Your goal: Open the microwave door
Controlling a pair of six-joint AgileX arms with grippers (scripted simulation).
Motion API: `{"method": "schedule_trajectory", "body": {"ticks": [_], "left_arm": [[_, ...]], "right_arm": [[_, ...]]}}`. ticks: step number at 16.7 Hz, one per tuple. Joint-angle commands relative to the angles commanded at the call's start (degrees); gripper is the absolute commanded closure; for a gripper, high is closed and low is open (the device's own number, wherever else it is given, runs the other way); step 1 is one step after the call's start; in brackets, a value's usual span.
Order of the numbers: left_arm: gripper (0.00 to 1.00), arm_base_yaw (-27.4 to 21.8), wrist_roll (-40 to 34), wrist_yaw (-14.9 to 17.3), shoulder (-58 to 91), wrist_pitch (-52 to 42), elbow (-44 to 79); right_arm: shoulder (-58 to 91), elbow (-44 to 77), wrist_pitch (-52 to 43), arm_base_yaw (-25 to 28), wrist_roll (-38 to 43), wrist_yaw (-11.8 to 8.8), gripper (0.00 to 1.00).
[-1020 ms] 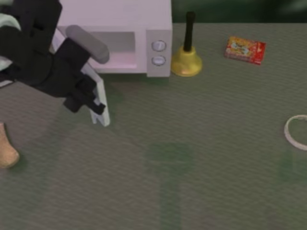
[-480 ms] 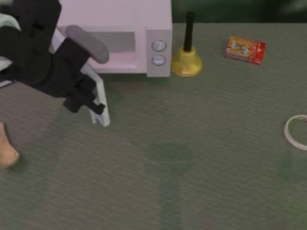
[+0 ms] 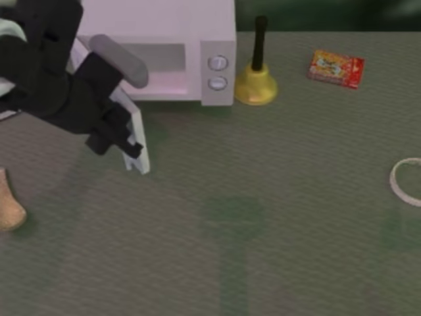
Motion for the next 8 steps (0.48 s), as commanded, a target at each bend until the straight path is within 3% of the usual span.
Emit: {"method": "schedule_trajectory", "body": {"ticks": [8], "left_arm": [[1.0, 4.5, 10.3, 4.6, -1.0, -3.3, -0.6]], "right_arm": [[0.0, 0.0, 0.0, 0.0, 0.0, 0.0, 0.0]]}}
